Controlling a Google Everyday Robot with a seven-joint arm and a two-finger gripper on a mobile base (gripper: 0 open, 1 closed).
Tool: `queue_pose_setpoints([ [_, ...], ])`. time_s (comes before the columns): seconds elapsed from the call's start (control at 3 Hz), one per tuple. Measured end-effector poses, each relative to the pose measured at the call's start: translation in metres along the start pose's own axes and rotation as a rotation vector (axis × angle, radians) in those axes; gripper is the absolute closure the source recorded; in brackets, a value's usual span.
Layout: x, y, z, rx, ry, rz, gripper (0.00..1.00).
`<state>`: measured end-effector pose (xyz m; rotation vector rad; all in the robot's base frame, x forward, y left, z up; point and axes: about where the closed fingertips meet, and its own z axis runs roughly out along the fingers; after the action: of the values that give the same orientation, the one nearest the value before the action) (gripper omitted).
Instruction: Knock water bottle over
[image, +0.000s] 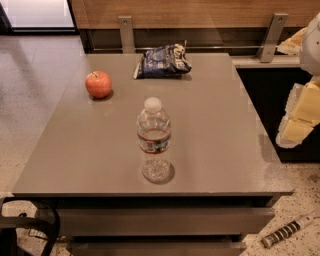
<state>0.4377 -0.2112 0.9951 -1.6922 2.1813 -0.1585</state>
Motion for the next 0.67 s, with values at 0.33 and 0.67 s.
queue_pose_setpoints([
  [0.33, 0.0000, 0.0000, 0.0000, 0.000, 0.000, 0.000, 0.00],
  [0.67, -0.0032, 0.0022, -0.0003, -0.020, -0.086, 0.004, 0.00],
])
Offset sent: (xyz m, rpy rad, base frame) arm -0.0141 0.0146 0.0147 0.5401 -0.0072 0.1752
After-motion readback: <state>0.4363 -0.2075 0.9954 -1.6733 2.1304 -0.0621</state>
